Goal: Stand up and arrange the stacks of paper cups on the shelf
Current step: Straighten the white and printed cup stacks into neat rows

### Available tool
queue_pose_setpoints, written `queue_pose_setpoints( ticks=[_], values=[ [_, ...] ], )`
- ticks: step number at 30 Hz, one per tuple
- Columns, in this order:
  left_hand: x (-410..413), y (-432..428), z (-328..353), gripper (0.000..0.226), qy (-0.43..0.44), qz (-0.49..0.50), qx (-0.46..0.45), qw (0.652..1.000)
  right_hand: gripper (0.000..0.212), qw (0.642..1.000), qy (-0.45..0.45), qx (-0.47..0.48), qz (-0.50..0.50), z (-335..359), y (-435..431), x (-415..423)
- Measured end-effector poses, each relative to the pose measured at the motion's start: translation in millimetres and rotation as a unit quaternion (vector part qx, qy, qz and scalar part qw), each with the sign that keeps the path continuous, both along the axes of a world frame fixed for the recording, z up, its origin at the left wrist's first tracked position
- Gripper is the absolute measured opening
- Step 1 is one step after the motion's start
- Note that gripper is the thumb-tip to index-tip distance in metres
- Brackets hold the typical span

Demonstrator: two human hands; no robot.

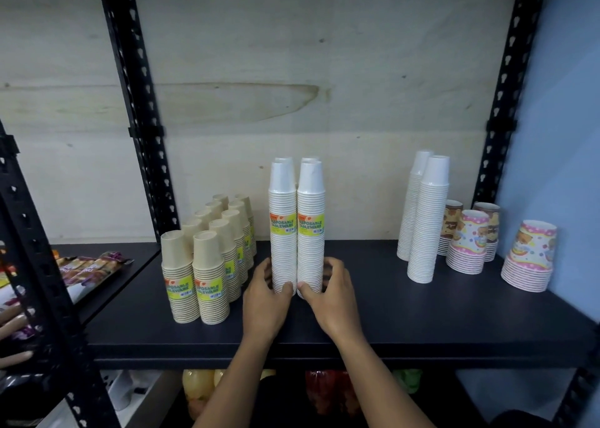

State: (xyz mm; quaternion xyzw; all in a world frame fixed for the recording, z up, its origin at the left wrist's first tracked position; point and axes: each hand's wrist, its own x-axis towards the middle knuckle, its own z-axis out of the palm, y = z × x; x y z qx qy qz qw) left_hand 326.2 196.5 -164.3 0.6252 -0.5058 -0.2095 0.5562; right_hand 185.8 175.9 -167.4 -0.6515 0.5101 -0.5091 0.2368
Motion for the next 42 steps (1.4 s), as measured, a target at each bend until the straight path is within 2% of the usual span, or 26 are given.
queue_pose_setpoints(
  ticks=[4,7,10,14,19,23,29,36,42],
  values=[
    [-4,10,2,0.073,0.003,0.055,-0.01,0.998,0.061,0.999,-0.032,-0.019,-0.006,1,3,-6],
    [-17,27,6,0.043,-0.007,0.09,-0.052,0.995,0.057,0.997,-0.071,-0.013,-0.01,6,7,-18],
    [-38,42,4,0.018,-0.046,0.042,-0.058,0.996,0.048,0.996,-0.092,-0.006,-0.005,12,15,-39],
    [-76,49,5,0.008,-0.051,-0.086,-0.037,0.994,0.041,0.992,-0.124,0.007,-0.031,11,27,-83],
    [-119,31,18,0.012,-0.091,-0.187,-0.018,0.978,0.036,0.988,-0.13,0.014,-0.082,11,37,-143],
    [-136,3,25,0.015,-0.119,-0.192,-0.016,0.974,0.036,0.983,-0.13,0.021,-0.126,13,30,-182],
    [-148,-57,31,0.024,-0.151,-0.198,0.012,0.969,0.04,0.982,-0.124,0.036,-0.136,20,10,-210],
    [-174,-128,46,0.046,-0.084,-0.219,0.072,0.969,0.06,0.988,-0.084,0.081,-0.104,26,-27,-222],
    [-190,-176,50,0.063,-0.046,-0.278,0.086,0.956,0.072,0.991,-0.071,0.088,-0.073,23,-57,-221]
  ],
)
